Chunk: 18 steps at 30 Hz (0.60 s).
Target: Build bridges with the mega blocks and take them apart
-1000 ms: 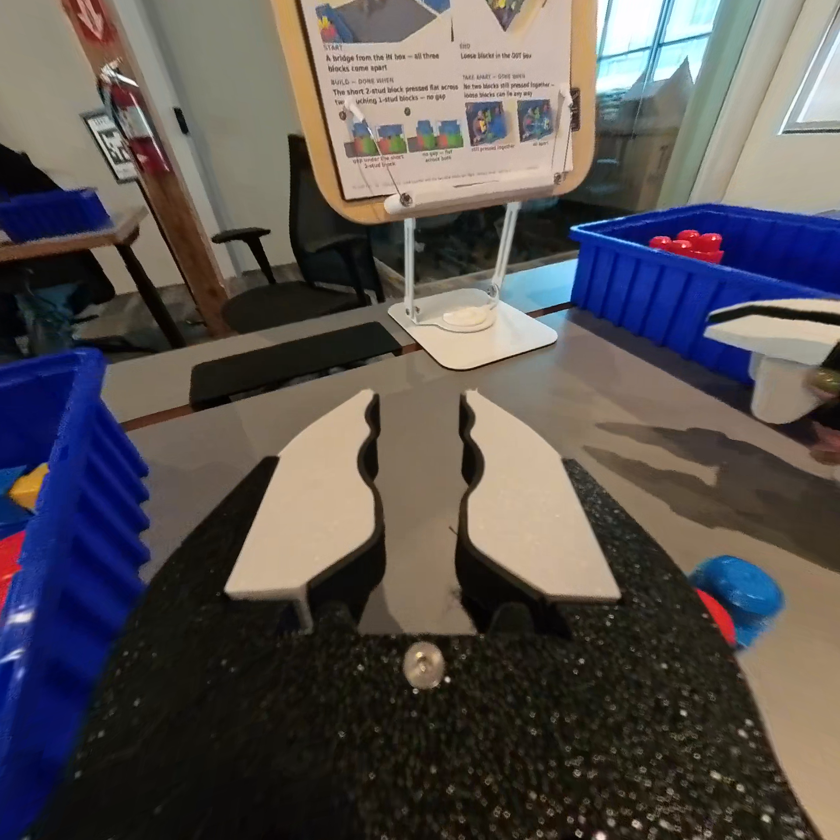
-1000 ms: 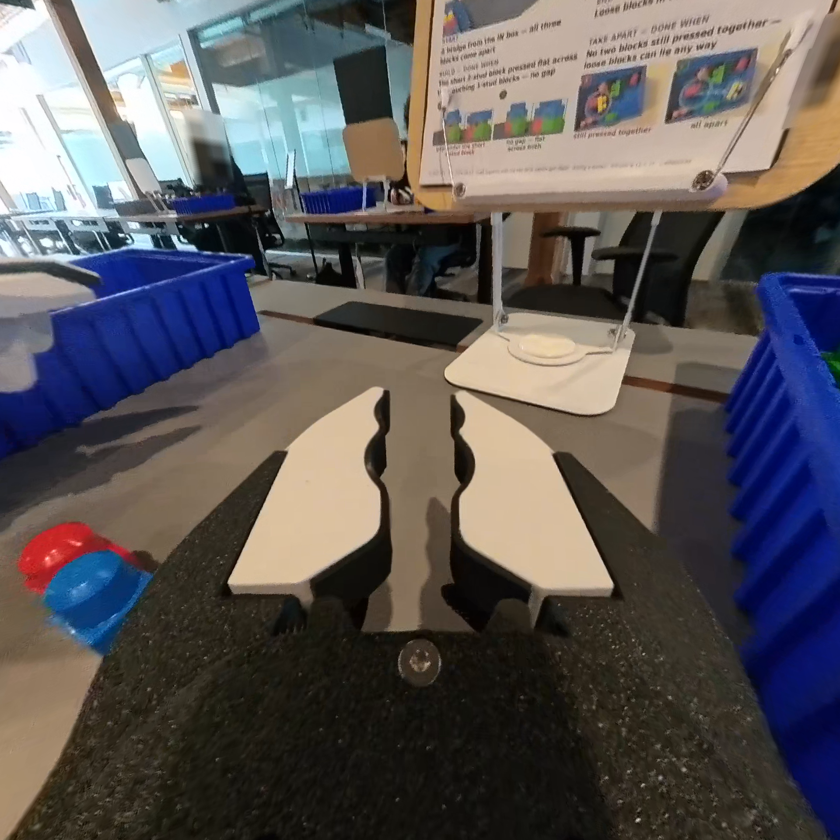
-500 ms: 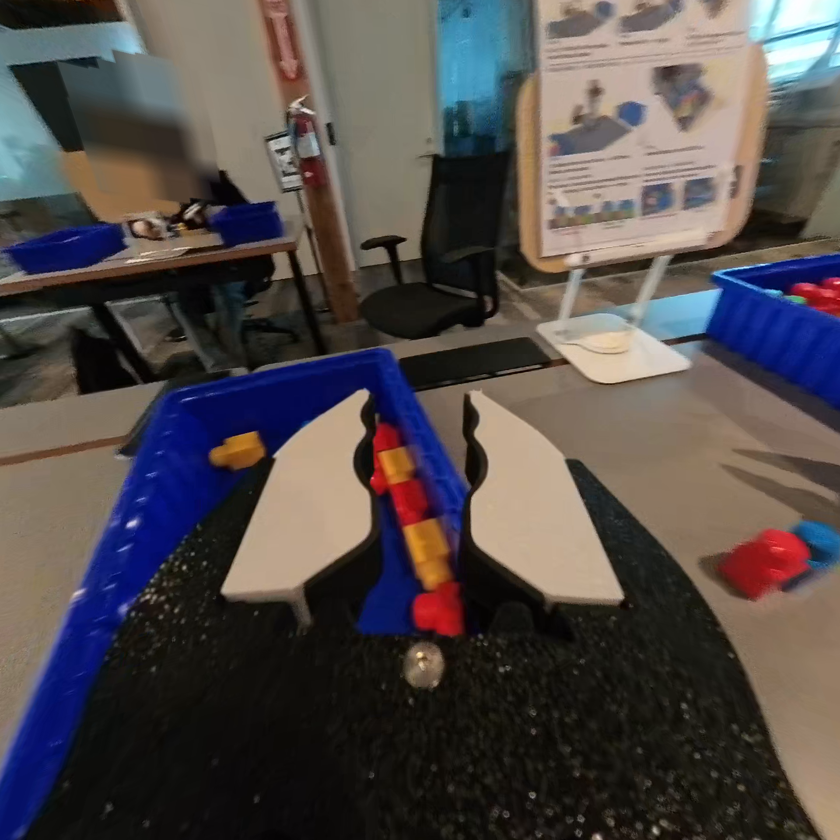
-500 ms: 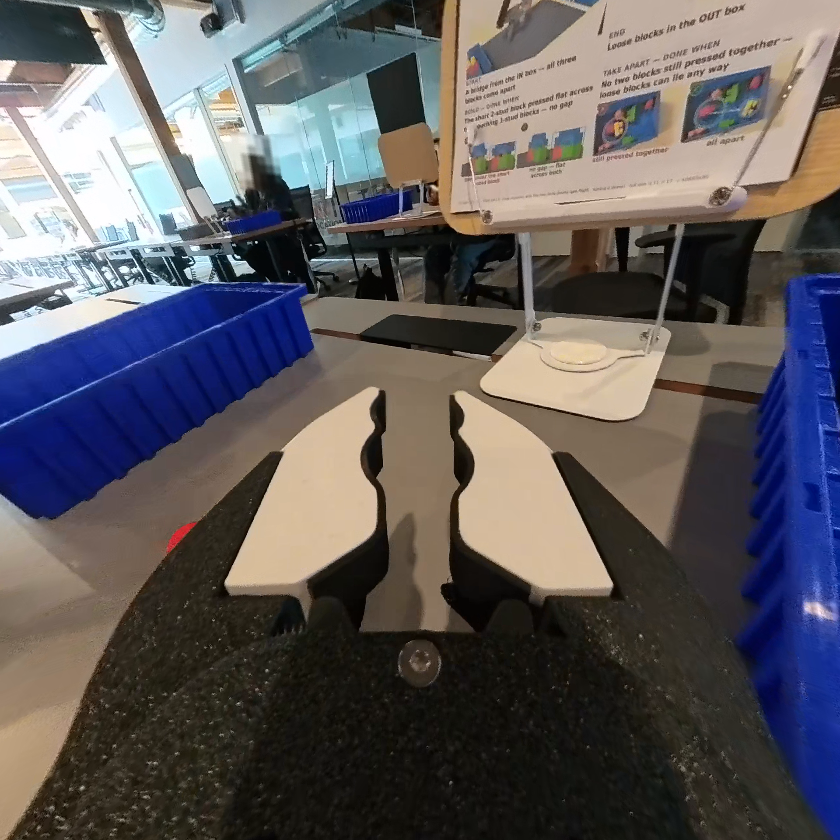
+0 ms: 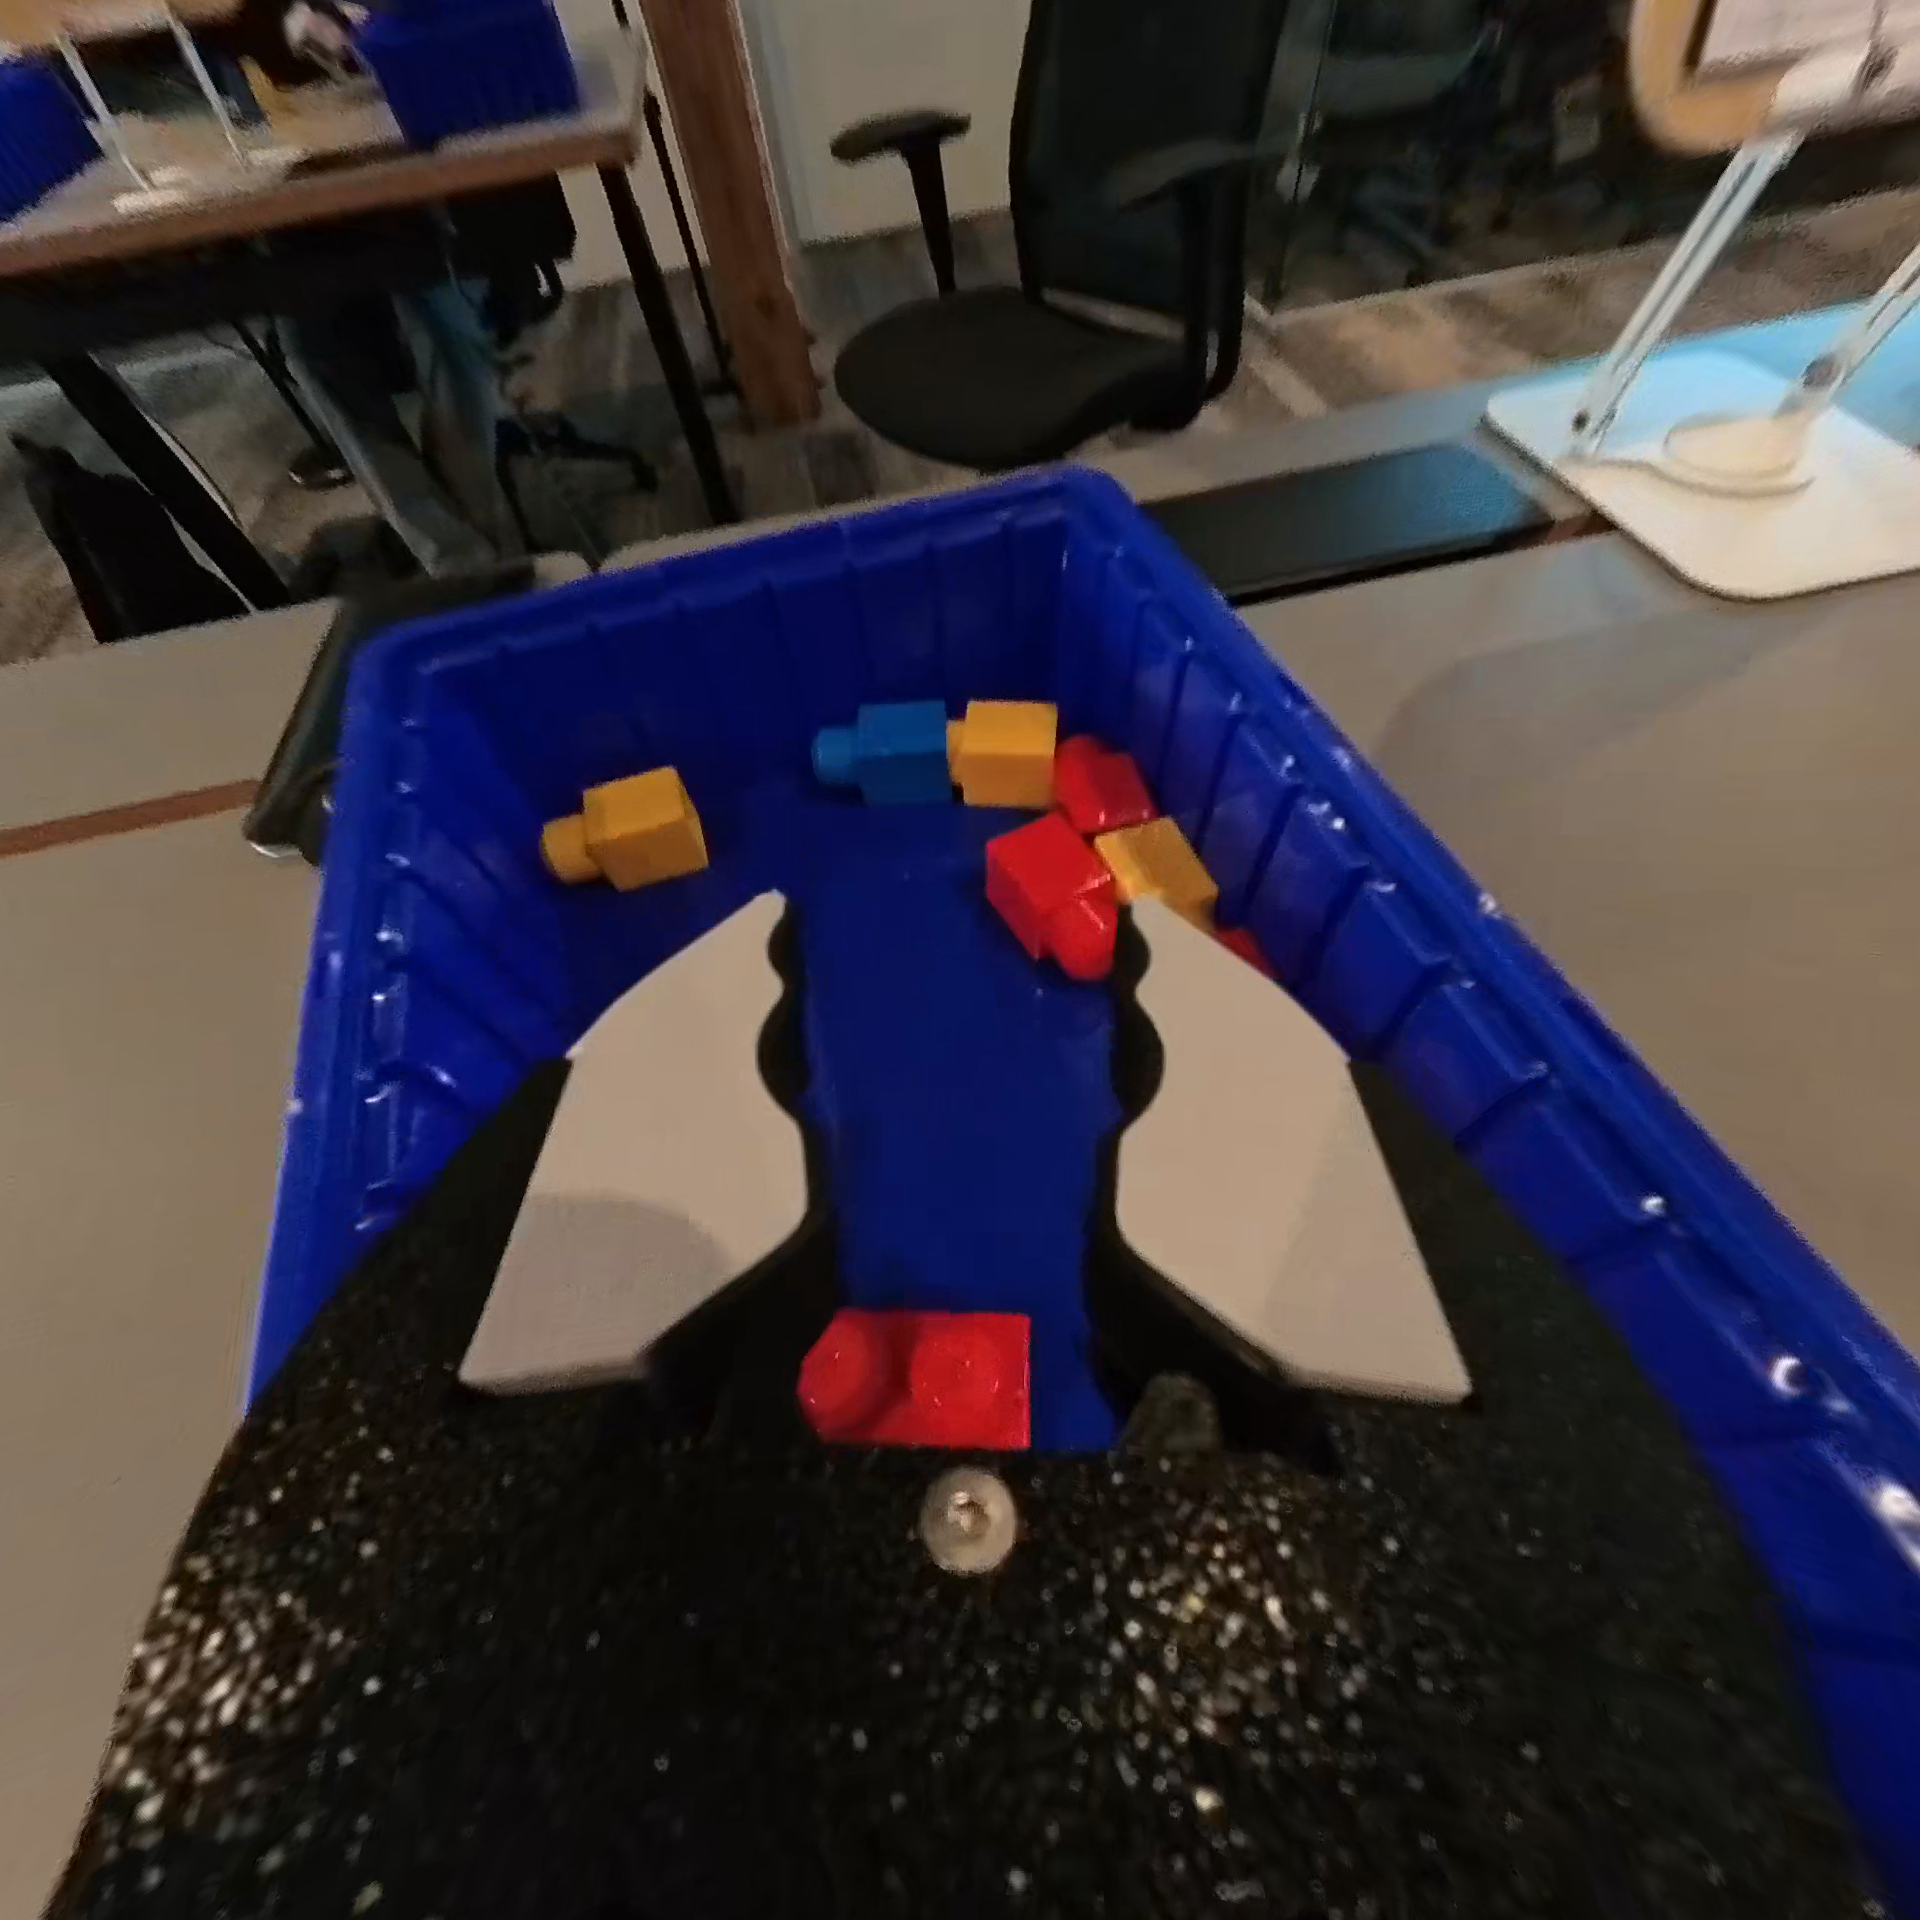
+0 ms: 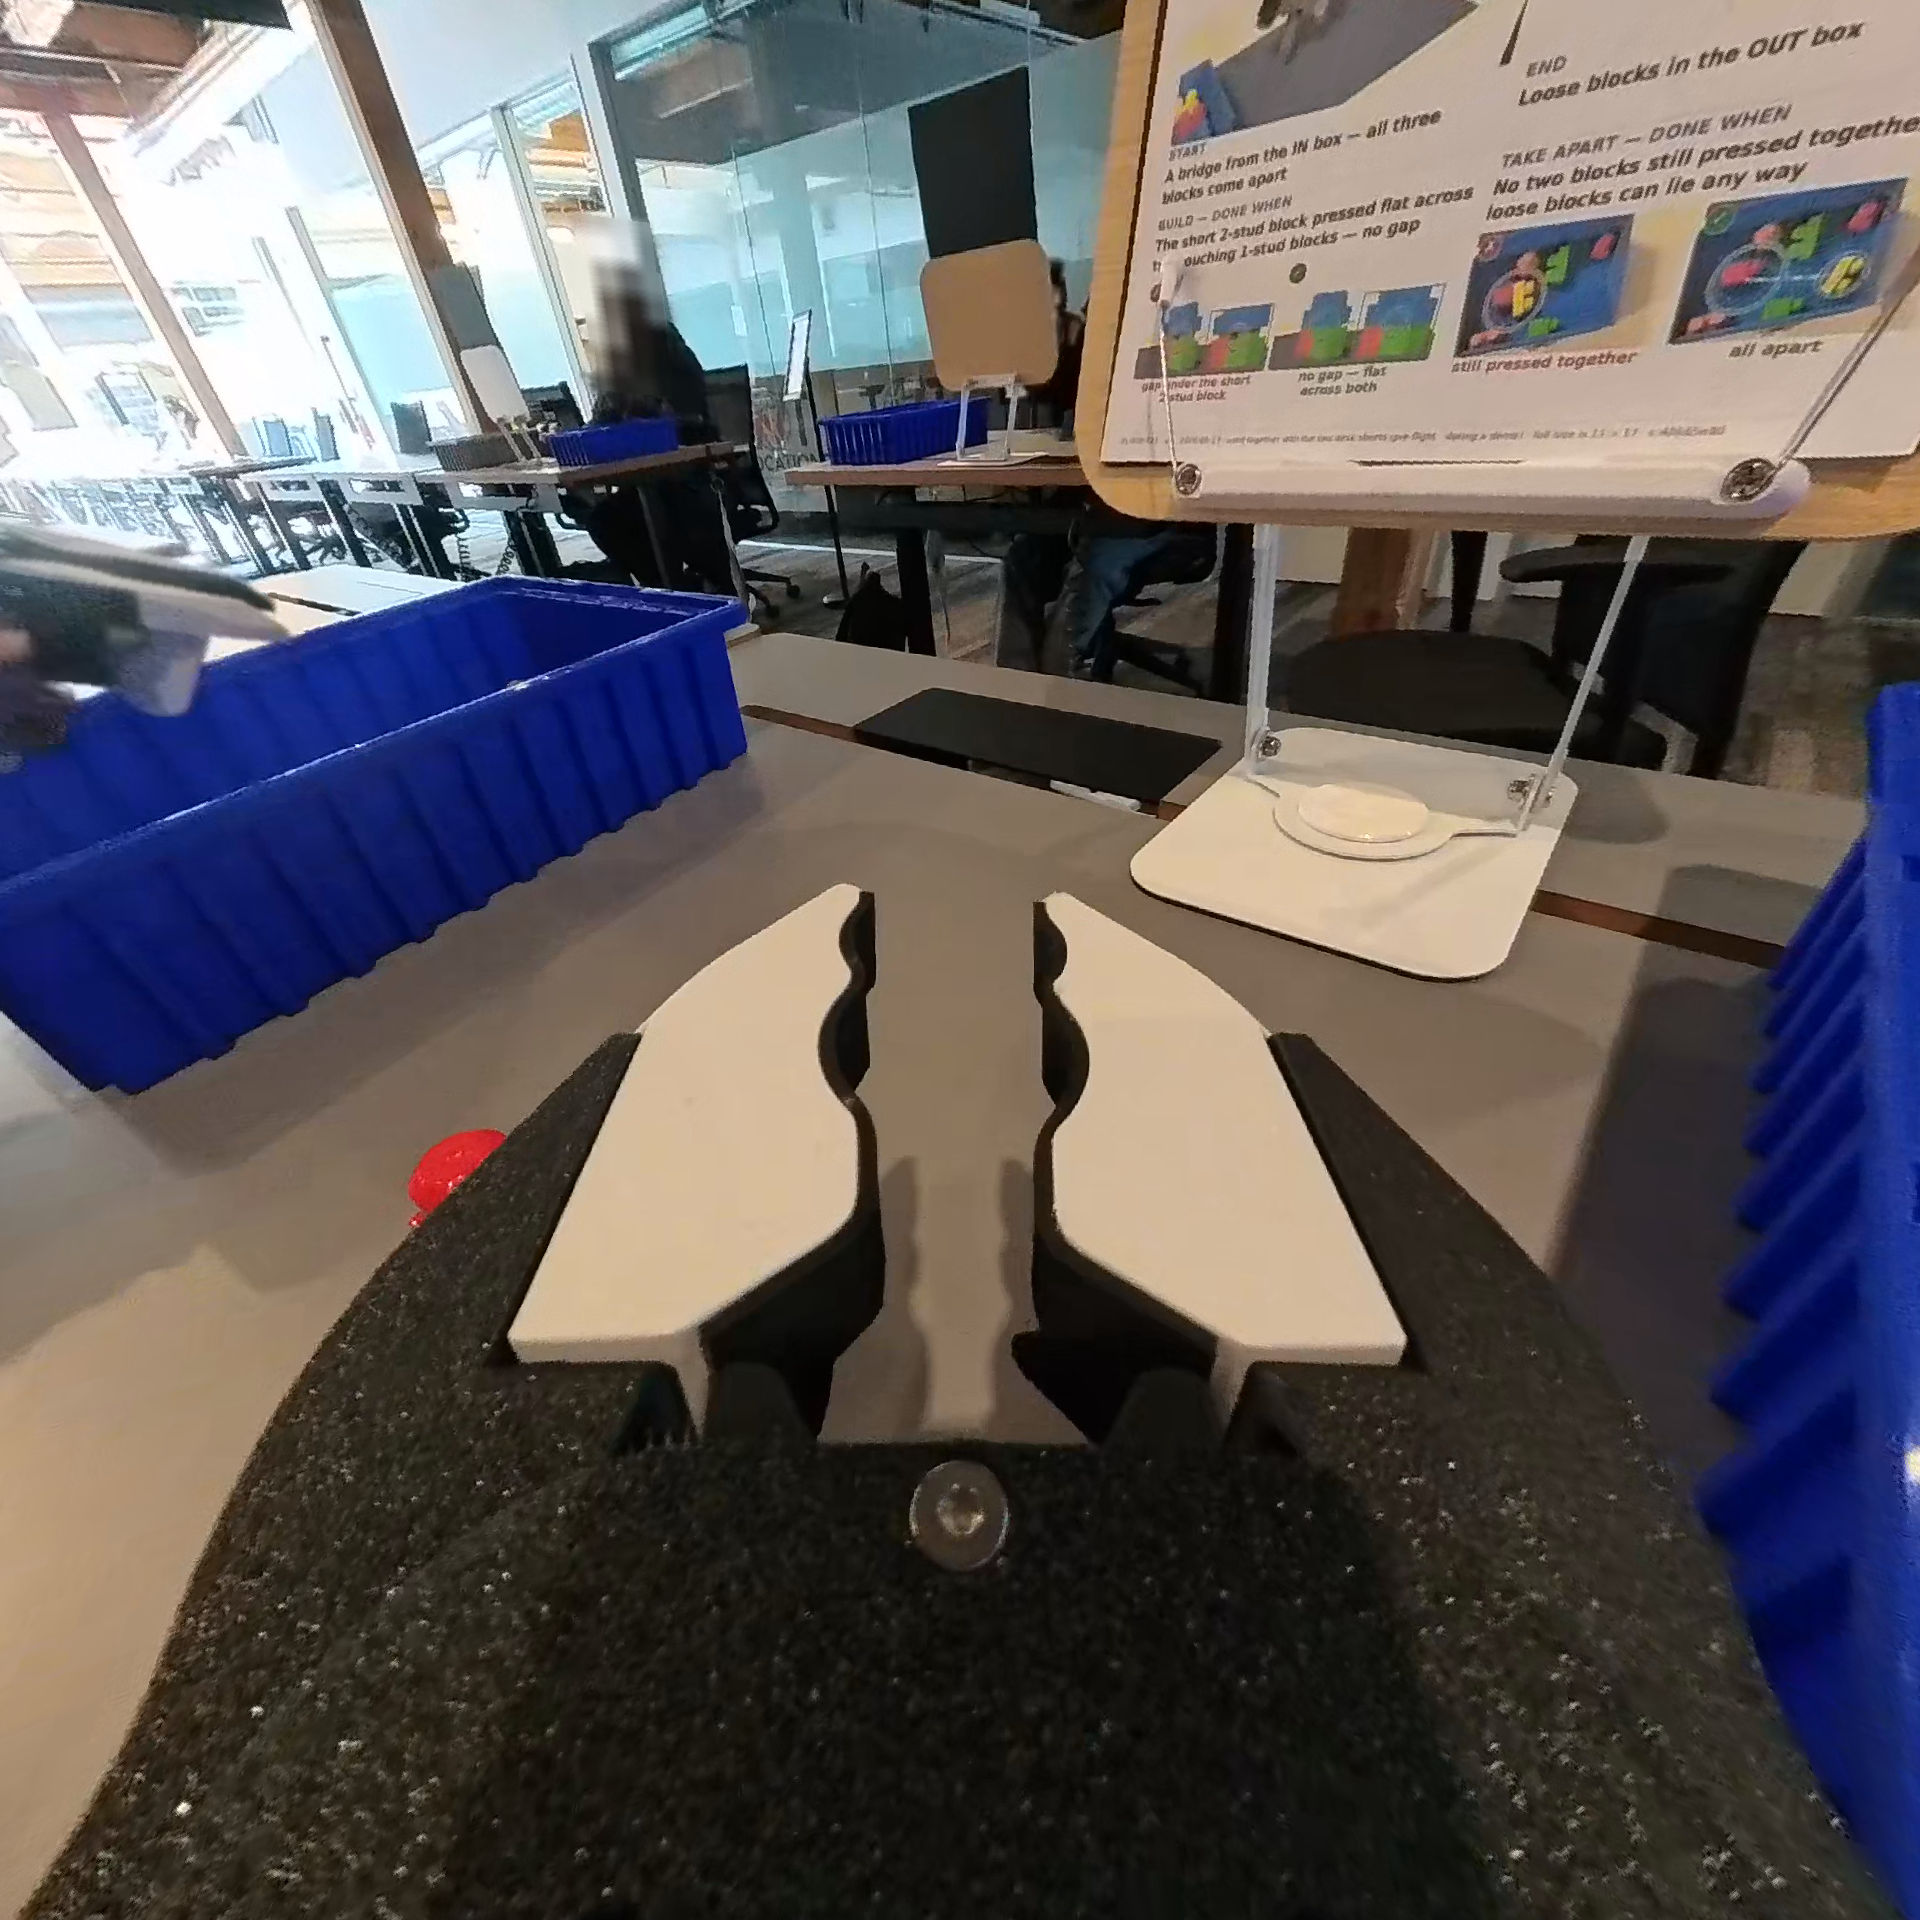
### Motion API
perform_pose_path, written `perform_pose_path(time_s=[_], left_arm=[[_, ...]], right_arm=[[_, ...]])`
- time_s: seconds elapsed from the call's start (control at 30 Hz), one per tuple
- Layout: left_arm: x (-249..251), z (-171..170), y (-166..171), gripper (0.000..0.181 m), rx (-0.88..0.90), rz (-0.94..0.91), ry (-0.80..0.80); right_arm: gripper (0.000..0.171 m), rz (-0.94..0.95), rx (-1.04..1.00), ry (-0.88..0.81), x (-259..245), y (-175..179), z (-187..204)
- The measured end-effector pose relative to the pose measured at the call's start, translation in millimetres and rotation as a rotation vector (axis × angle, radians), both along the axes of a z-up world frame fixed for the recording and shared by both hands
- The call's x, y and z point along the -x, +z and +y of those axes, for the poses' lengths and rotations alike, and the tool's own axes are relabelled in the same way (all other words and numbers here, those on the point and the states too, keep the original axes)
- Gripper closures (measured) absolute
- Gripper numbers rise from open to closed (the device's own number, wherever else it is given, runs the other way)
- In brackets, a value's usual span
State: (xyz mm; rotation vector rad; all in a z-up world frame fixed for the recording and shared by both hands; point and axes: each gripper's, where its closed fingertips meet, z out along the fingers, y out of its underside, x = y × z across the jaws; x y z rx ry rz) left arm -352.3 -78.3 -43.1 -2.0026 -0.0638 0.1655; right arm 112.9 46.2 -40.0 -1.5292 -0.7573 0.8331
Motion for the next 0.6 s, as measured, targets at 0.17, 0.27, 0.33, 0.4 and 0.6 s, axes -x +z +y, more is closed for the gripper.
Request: perform_pose_path(time_s=[0.17,0.27,0.33,0.4,0.6], left_arm=[[-14,25,-14,0.116,0.096,-0.041,-0.085],[-15,42,-17,0.114,0.138,-0.053,-0.12],[-12,52,-17,0.115,0.149,-0.079,-0.135],[-12,63,-14,0.117,0.123,-0.157,-0.168],[-18,46,-16,0.114,0.213,-0.392,-0.313]], right_arm=[[0.142,-0.014,0.015,0.014,3,-4,1],[0.142,-0.038,0.013,0.023,7,-9,0],[0.142,-0.054,0.005,0.026,8,-11,-1],[0.142,-0.062,0.004,0.029,8,-13,-1],[0.141,-0.068,0.006,0.051,5,-16,-3]])
